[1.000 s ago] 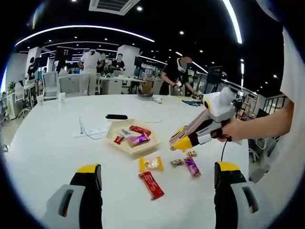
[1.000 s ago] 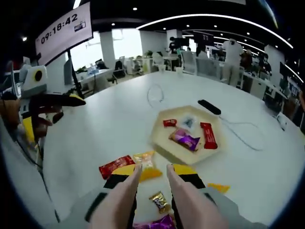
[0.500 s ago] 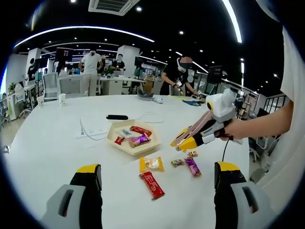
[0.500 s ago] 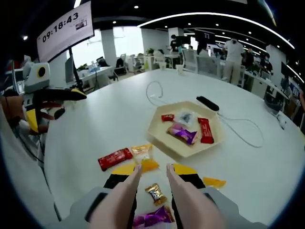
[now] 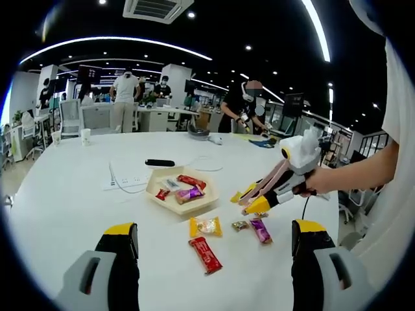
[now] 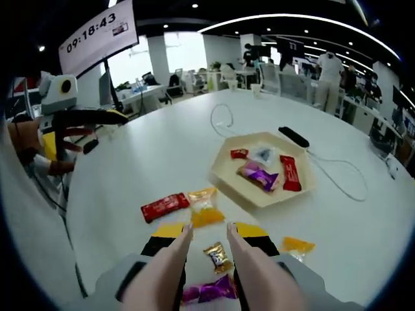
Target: Place the target food into the container with the food tongs after gripping and lifting it, then release it inside without dropping or visibly crushing the food.
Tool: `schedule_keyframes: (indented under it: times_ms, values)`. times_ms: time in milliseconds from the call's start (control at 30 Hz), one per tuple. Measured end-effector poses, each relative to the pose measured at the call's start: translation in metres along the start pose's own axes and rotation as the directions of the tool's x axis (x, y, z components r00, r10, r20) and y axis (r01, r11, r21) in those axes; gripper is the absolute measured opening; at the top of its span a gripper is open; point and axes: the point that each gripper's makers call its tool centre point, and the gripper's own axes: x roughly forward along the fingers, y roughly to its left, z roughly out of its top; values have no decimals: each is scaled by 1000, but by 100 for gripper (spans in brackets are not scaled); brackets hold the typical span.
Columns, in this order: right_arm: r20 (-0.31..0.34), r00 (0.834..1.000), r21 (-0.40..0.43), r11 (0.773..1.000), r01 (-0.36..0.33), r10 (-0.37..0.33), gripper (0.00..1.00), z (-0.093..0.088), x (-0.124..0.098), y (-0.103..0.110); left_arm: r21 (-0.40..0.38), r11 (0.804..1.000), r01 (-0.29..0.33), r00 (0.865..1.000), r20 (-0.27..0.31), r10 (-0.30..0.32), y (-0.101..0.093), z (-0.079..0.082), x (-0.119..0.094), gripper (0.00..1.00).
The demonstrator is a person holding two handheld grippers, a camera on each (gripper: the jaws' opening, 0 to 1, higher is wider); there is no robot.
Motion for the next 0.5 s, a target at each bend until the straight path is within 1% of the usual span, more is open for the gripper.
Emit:
schedule_keyframes:
  times_ms: [100, 367, 500]
  values:
    - [-14, 1000, -14, 1000, 0, 0, 27, -5, 0, -2, 2, 1000, 1, 1000, -3, -1, -1, -1, 0, 99]
    - [-41, 999, -13, 1000, 2, -3, 27, -16, 1, -7, -3, 1000, 3, 1000, -3, -3, -1, -1, 1, 99]
    - [-73, 997, -19, 1000, -16, 14, 26, -23, 6, -5, -3, 1000, 4, 1000, -6, -4, -1, -2, 2, 99]
